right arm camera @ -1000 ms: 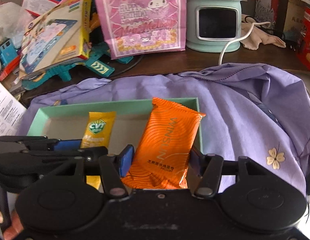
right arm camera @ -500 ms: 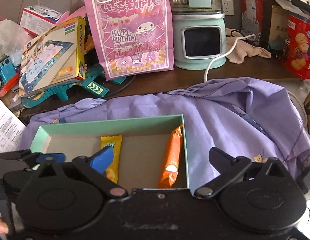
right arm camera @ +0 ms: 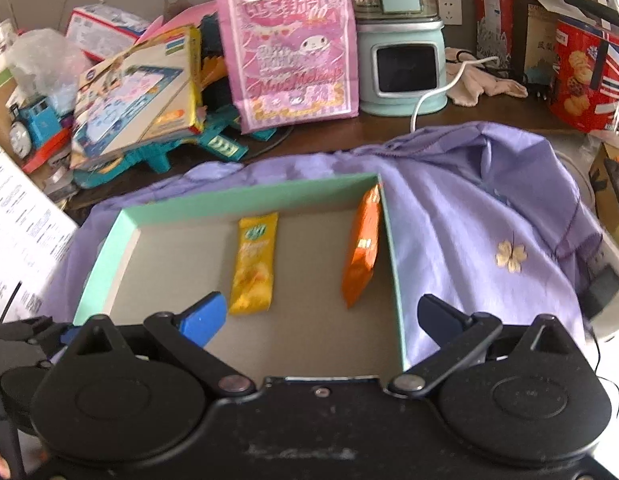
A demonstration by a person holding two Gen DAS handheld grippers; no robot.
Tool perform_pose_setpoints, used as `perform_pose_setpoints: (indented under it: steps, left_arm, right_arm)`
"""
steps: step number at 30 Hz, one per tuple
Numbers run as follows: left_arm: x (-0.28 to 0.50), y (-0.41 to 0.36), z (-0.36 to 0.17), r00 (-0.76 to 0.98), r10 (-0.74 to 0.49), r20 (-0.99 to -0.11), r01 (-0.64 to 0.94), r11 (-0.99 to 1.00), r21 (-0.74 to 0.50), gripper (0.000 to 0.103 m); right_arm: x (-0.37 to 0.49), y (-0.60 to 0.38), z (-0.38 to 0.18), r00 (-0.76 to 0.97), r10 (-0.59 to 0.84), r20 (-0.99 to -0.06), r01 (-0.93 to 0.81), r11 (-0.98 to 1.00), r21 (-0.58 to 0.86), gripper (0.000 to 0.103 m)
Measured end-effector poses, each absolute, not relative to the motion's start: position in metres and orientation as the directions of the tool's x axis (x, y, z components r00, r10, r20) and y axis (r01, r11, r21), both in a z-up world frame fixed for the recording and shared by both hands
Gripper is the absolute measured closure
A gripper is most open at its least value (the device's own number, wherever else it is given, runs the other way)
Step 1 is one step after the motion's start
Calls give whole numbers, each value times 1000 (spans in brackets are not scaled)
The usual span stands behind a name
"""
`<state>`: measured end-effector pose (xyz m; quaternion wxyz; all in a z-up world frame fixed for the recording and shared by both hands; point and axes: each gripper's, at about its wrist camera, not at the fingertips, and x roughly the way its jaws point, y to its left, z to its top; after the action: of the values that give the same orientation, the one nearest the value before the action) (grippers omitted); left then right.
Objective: Organize snacks
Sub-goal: 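Move both grippers back from the box to the snack pile, then grasp blue wrapped bar with left gripper while right gripper grasps orange-red long packet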
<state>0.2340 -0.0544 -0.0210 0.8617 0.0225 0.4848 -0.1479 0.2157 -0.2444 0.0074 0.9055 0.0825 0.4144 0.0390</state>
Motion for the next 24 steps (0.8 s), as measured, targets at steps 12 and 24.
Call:
perform_pose_setpoints:
  steps: [12, 24]
  left_arm:
    - [172, -35, -34, 452, -232, -862, 258, 958, -123, 1]
    - [151, -40, -65, 406, -256, -877, 290, 946, -141, 54]
  right_arm:
    - [140, -230, -19, 595, 181, -783, 5, 974, 228, 0]
    - [105, -243, -63, 539, 165, -826, 111, 958, 264, 31]
